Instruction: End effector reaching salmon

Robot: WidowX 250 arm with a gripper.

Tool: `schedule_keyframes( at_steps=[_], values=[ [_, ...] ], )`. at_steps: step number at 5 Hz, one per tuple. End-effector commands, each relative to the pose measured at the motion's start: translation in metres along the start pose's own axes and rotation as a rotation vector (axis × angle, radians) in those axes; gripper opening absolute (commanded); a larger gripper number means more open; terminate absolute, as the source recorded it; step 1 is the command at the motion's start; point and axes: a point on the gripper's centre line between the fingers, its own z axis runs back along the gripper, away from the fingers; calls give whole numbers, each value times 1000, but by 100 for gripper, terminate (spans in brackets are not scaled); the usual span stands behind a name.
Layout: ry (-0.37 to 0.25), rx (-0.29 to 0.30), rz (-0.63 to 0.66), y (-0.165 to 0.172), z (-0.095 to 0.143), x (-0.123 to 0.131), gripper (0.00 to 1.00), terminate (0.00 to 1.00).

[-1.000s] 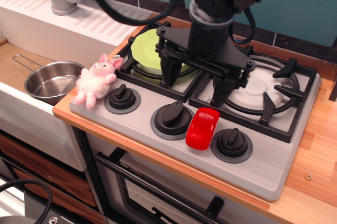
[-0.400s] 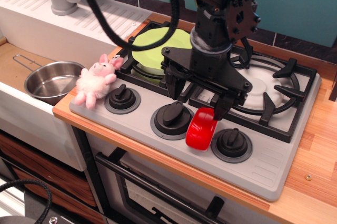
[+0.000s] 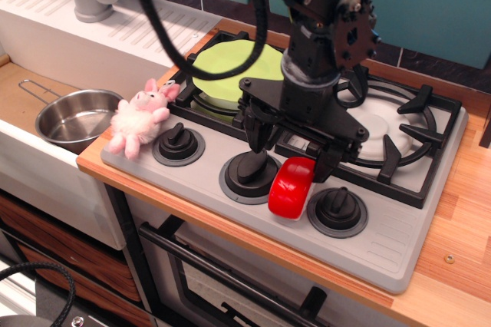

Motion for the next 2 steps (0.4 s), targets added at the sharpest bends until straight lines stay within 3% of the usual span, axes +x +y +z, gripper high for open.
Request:
schedule_keyframes(
  at_steps=[1,2],
  values=[
    [-54,-10,44,-8,-16,-14,100,0],
    [-63,-41,74,-17,-21,-12,100,100]
  ],
)
